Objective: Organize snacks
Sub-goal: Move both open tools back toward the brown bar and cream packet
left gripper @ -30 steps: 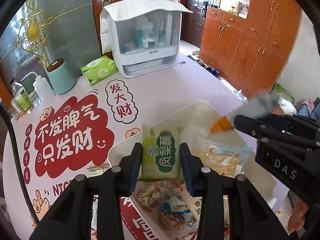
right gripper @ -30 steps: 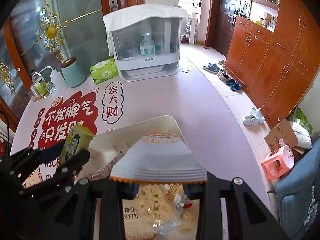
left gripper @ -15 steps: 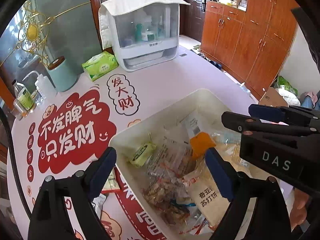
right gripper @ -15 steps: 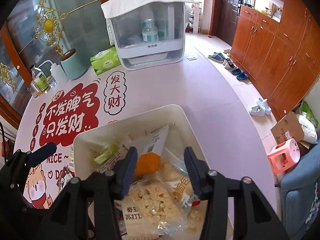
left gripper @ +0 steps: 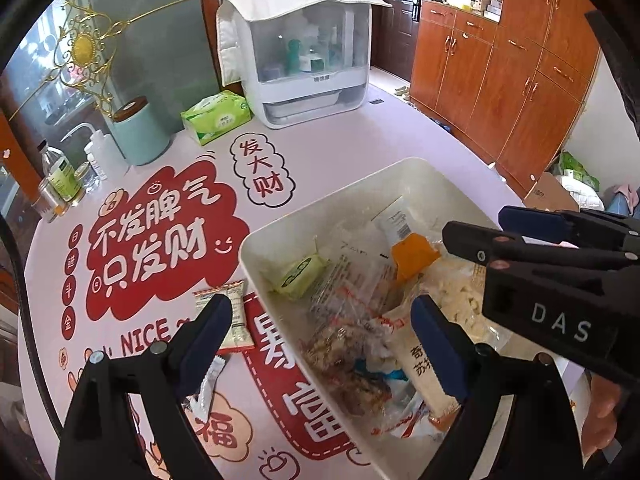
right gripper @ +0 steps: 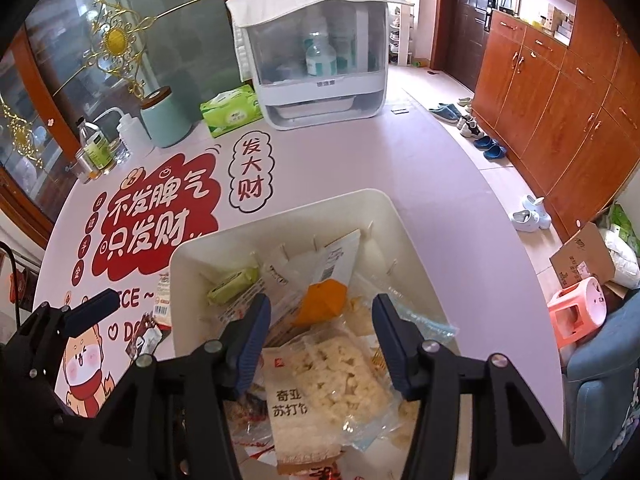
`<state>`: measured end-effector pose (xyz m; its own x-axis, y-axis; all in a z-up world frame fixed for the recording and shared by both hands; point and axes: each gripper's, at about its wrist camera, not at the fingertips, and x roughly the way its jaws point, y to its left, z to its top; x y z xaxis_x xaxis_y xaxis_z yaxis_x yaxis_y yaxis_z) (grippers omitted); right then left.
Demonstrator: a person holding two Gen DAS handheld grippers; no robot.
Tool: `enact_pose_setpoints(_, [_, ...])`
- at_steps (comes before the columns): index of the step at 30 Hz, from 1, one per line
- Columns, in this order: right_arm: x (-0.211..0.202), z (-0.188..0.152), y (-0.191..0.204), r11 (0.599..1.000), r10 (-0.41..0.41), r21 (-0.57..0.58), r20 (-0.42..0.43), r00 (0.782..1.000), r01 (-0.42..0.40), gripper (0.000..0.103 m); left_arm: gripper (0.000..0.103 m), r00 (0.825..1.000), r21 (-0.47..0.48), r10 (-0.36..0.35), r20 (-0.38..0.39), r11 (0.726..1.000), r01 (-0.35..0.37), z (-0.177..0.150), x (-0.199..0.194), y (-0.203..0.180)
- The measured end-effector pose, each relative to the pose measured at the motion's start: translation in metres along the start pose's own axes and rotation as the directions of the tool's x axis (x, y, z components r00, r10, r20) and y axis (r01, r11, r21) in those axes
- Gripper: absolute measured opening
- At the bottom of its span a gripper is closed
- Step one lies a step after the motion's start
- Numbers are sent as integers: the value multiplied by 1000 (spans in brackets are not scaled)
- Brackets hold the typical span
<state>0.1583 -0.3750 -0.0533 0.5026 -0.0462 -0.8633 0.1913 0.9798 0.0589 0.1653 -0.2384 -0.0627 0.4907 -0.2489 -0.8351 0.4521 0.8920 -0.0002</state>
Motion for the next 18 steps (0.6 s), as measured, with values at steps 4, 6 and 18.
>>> enact_pose_setpoints(4, [-4, -7, 9, 1000, 14, -13, -4, 1000, -14, 54, 90, 1000, -18, 6, 1, 1000, -6, -8, -8, 7])
enact_pose_setpoints(6, [-6, -13, 15, 1000, 25, -18, -7, 1000, -25, 54, 90, 1000, -28, 9, 2, 1000, -9, -13, -11, 12])
enact_pose_setpoints(18, [-18, -52, 53, 992, 124, -16, -21, 992, -124, 54, 90, 998, -112, 59, 6, 992, -58, -65, -42, 59])
